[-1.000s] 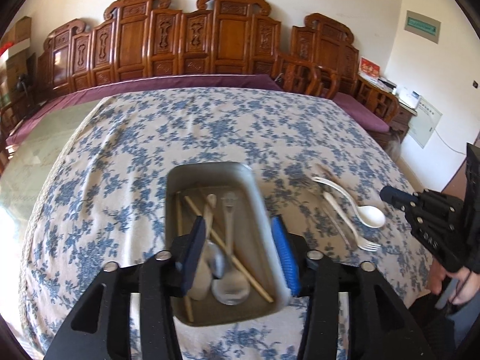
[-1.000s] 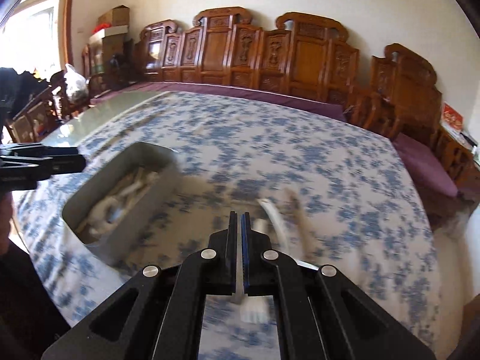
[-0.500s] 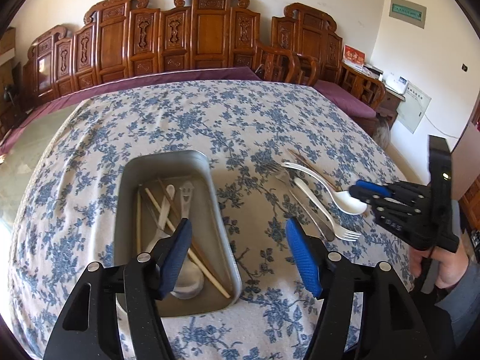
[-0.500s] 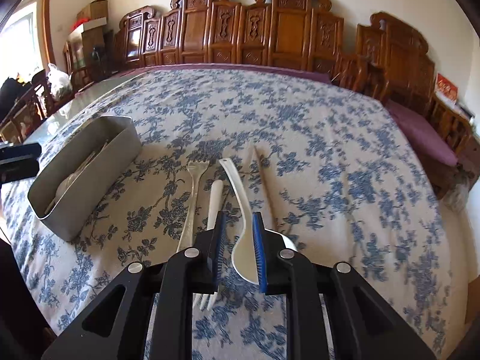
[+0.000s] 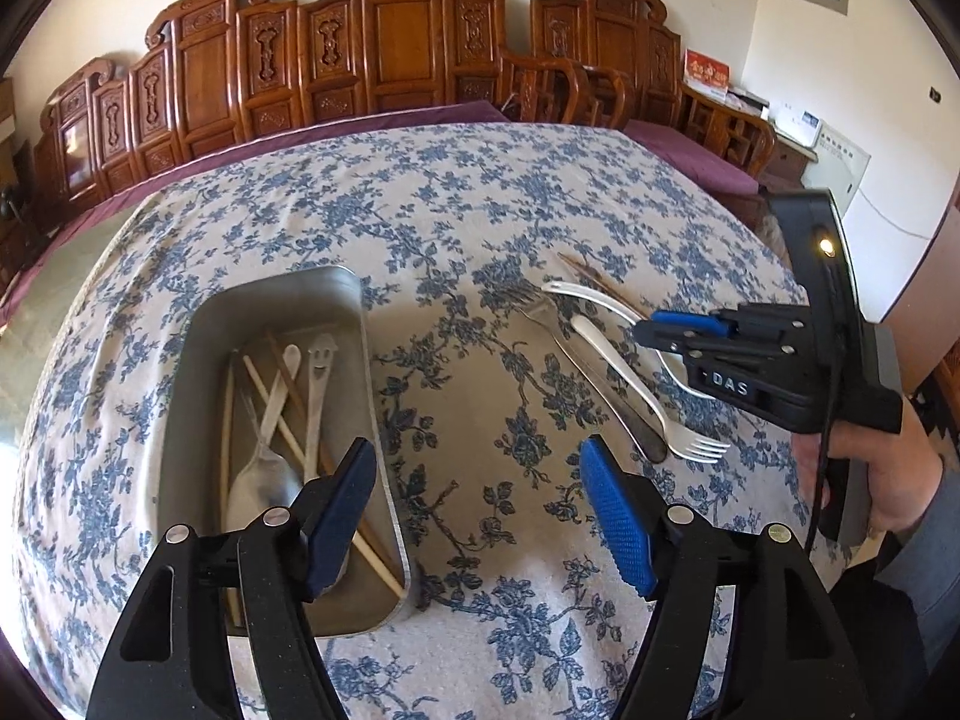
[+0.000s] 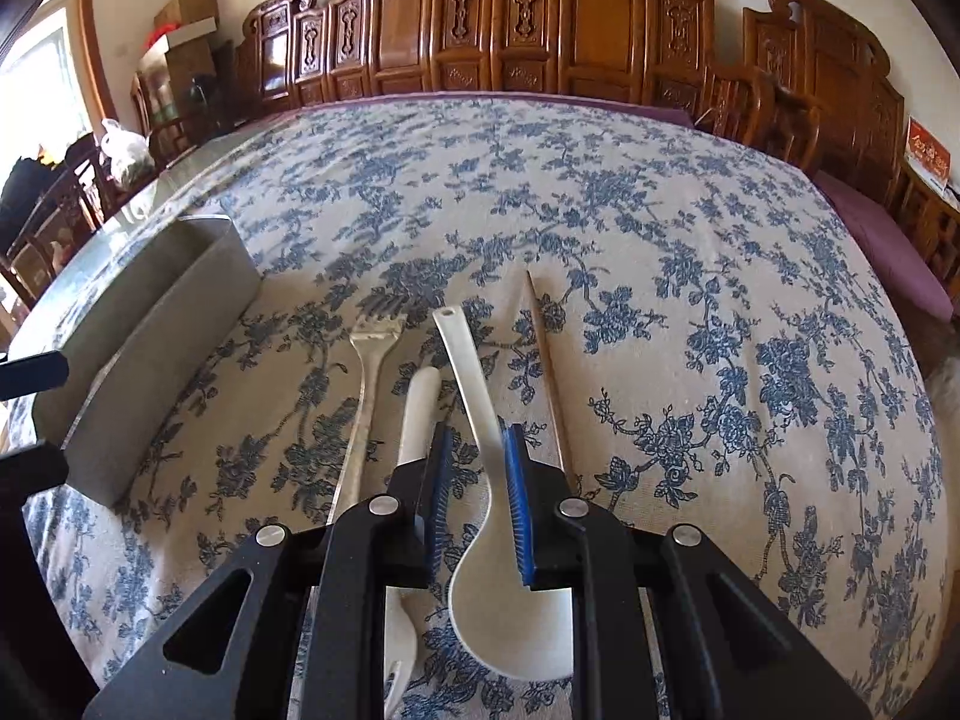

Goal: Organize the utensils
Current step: 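Grasp a white plastic spoon from the pile with the right tool, then close the left tool on a metal fork while the right tool holds the spoon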

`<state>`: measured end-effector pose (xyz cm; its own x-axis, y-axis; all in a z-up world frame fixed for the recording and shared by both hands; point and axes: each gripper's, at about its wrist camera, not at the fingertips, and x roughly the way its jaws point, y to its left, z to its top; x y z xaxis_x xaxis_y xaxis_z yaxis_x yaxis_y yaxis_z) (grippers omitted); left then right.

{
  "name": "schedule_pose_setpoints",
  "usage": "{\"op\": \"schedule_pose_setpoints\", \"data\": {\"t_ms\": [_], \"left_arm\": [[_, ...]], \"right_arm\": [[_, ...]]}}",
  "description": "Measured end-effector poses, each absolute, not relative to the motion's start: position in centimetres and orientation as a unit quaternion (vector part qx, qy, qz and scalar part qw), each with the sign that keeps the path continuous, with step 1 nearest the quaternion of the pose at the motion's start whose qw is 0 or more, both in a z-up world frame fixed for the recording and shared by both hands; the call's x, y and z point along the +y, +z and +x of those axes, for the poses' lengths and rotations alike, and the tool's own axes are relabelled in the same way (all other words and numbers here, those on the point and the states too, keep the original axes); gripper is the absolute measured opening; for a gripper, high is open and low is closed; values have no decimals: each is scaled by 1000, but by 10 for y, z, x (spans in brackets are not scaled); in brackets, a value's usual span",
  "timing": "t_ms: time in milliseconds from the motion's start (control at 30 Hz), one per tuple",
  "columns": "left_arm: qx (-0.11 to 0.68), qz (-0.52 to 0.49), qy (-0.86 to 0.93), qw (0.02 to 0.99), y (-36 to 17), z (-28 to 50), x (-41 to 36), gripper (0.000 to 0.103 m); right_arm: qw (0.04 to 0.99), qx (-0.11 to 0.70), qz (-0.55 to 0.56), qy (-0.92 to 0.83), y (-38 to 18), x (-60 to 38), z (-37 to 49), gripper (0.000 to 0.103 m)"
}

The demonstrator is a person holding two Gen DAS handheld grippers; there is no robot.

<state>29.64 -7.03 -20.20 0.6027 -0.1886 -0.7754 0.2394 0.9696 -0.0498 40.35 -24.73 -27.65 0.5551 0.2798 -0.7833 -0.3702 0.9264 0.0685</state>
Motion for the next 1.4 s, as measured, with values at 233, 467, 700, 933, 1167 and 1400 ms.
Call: {"op": "schedule_pose_setpoints", "data": {"t_ms": [233, 467, 700, 933, 1167, 1400], "left_arm": [[446, 38, -124, 886, -212, 300, -89, 67], [454, 37, -124, 881, -218, 316, -107, 67], [467, 19, -119, 876, -236, 338, -127, 67], [468, 31, -111, 876, -250, 359, -145, 66], [470, 31, -106, 875, -255, 387, -156, 52], [479, 15, -94, 873, -260, 407, -147, 35]], "right_arm": [[868, 461, -41, 182, -288, -252, 411, 20], [872, 450, -27, 194, -280, -263, 403, 9], [884, 426, 5, 193, -266, -284, 399, 6], [888, 420, 25, 187, -263, -296, 401, 5], [889, 417, 32, 184, -262, -299, 401, 5], [889, 418, 36, 182, -263, -302, 401, 5]]}}
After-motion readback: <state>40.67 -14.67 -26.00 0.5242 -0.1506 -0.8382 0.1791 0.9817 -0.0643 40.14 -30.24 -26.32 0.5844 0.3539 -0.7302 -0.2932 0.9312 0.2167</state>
